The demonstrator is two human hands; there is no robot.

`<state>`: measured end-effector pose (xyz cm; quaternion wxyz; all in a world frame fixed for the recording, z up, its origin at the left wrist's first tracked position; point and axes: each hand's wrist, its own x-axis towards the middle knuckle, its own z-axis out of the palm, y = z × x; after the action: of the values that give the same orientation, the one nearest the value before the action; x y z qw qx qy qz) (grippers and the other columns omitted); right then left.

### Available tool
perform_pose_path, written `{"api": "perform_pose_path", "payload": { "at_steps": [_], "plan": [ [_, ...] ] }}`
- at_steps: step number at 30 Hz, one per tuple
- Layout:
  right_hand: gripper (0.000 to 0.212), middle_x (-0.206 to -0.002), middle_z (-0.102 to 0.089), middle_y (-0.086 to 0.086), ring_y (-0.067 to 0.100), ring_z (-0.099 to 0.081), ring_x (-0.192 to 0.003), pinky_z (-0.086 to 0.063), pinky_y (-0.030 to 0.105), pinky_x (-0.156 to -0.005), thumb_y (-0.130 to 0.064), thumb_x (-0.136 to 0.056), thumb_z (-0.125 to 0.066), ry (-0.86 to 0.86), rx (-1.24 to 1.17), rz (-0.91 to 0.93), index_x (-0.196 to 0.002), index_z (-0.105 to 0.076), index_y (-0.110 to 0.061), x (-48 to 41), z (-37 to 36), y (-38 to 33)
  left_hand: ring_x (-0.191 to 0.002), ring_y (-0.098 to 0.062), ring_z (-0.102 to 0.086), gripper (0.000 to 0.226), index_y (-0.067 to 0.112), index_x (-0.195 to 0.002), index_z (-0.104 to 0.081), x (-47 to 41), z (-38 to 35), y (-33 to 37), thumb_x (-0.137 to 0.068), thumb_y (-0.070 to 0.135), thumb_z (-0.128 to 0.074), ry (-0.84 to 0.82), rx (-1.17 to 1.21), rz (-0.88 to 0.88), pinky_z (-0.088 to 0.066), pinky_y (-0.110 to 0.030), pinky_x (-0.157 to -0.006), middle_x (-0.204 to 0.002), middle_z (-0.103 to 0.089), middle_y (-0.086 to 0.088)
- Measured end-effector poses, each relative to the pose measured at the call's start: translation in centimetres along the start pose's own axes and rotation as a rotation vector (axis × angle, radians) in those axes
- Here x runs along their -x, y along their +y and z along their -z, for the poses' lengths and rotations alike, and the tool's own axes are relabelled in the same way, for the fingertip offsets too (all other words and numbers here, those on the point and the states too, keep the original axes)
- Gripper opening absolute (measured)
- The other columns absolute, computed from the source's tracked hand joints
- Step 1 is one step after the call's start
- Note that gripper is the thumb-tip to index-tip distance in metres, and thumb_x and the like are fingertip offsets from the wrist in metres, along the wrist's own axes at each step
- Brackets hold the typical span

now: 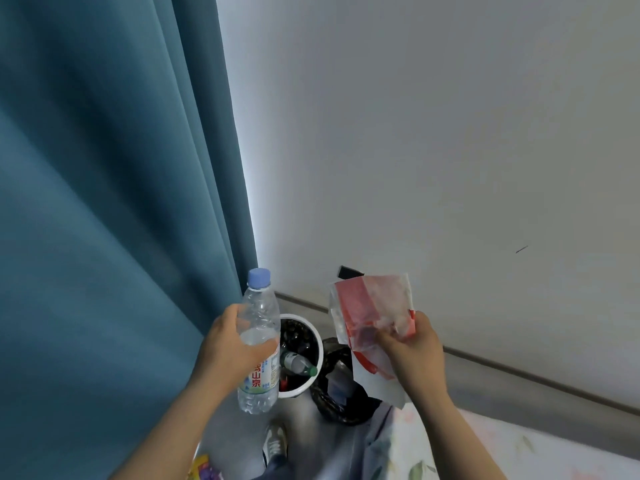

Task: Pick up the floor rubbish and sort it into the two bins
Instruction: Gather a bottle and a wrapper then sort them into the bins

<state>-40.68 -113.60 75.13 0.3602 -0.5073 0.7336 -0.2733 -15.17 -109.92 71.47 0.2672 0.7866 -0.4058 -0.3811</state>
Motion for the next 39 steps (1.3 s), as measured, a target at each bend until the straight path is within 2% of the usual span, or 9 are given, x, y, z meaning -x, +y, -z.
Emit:
{"api": "perform_pose_path", "payload": {
  "at_steps": [4, 9, 14, 20, 25, 28, 33, 36, 39],
  "plan": [
    [0.024, -0.077, -0.061, 0.001, 0.017, -0.057, -0.070, -0.042, 0.030, -0.057, -0.019, -0.076, -0.073, -0.007, 0.048, -0.047, -0.085, -0.051, -0.017, -2.1, -2.0, 1.1, -0.087, -0.021, -0.057, 0.052, 0.022, -0.099, -0.048, -3.1, -0.8, -0.9, -0.062, 0.029, -0.084, -0.014, -0.054, 0.020, -0.045, -0.031, -0.072, -0.106, -0.054, -0.001],
    [0.023, -0.076, -0.060, -0.002, 0.016, -0.056, -0.068, -0.039, 0.028, -0.055, -0.019, -0.076, -0.073, -0.044, 0.104, -0.102, -0.088, -0.053, -0.017, -4.8, -4.9, 3.1, -0.093, -0.022, -0.057, 0.057, 0.022, -0.105, -0.051, -6.5, -2.8, -3.1, -0.060, 0.030, -0.085, -0.056, -0.096, 0.052, -0.050, -0.034, -0.078, -0.106, -0.055, 0.001],
    [0.025, -0.075, -0.060, -0.002, 0.015, -0.057, -0.069, -0.039, 0.028, -0.054, -0.025, -0.076, -0.072, -0.067, 0.133, -0.184, -0.091, -0.054, -0.016, -7.7, -8.1, 6.3, -0.093, -0.019, -0.050, 0.060, 0.017, -0.112, -0.048, -9.7, -5.8, -5.9, -0.066, 0.027, -0.084, -0.109, -0.165, 0.117, -0.042, -0.029, -0.076, -0.104, -0.049, 0.004],
    [0.027, -0.077, -0.060, 0.000, 0.022, -0.058, -0.072, -0.039, 0.029, -0.056, -0.027, -0.077, -0.068, -0.094, 0.184, -0.246, -0.093, -0.051, -0.014, -11.8, -11.9, 11.4, -0.095, -0.020, -0.053, 0.062, 0.015, -0.113, -0.047, -14.1, -10.8, -10.2, -0.065, 0.026, -0.085, -0.187, -0.192, 0.219, -0.041, -0.028, -0.076, -0.112, -0.056, 0.000],
    [0.029, -0.076, -0.058, -0.001, 0.025, -0.058, -0.074, -0.042, 0.031, -0.061, -0.026, -0.078, -0.070, -0.148, 0.237, -0.269, -0.095, -0.049, -0.013, -14.9, -15.2, 16.6, -0.092, -0.017, -0.051, 0.065, 0.018, -0.122, -0.046, -17.7, -15.6, -14.4, -0.070, 0.031, -0.082, -0.297, -0.238, 0.318, -0.041, -0.027, -0.074, -0.119, -0.057, 0.001],
    [0.026, -0.078, -0.058, 0.002, 0.022, -0.055, -0.069, -0.038, 0.028, -0.055, -0.023, -0.080, -0.067, -0.178, 0.266, -0.290, -0.096, -0.050, -0.011, -16.3, -16.9, 19.5, -0.091, -0.017, -0.053, 0.066, 0.019, -0.128, -0.044, -19.4, -18.5, -16.5, -0.073, 0.034, -0.079, -0.340, -0.269, 0.335, -0.041, -0.026, -0.074, -0.120, -0.058, 0.000],
    [0.019, -0.075, -0.057, 0.007, 0.021, -0.049, -0.062, -0.038, 0.028, -0.053, -0.019, -0.082, -0.065, -0.212, 0.302, -0.293, -0.088, -0.048, -0.011, -18.3, -19.5, 23.7, -0.099, -0.028, -0.062, 0.073, 0.027, -0.128, -0.044, -22.3, -22.6, -19.9, -0.065, 0.047, -0.075, -0.404, -0.352, 0.374, -0.053, -0.036, -0.082, -0.116, -0.062, -0.006],
    [0.019, -0.073, -0.055, 0.004, 0.021, -0.050, -0.063, -0.037, 0.028, -0.053, -0.018, -0.081, -0.064, -0.228, 0.320, -0.302, -0.086, -0.047, -0.013, -19.4, -20.7, 25.7, -0.103, -0.034, -0.058, 0.075, 0.029, -0.132, -0.038, -23.7, -24.4, -21.7, -0.068, 0.048, -0.071, -0.419, -0.439, 0.400, -0.051, -0.034, -0.079, -0.118, -0.055, -0.012],
    [0.021, -0.073, -0.053, 0.000, 0.019, -0.051, -0.065, -0.036, 0.028, -0.053, -0.019, -0.081, -0.065, -0.249, 0.333, -0.311, -0.088, -0.046, -0.013, -20.3, -21.9, 27.0, -0.106, -0.035, -0.055, 0.083, 0.030, -0.142, -0.028, -24.9, -25.7, -22.8, -0.072, 0.044, -0.070, -0.427, -0.422, 0.461, -0.051, -0.034, -0.078, -0.126, -0.045, -0.015]
  ]
}}
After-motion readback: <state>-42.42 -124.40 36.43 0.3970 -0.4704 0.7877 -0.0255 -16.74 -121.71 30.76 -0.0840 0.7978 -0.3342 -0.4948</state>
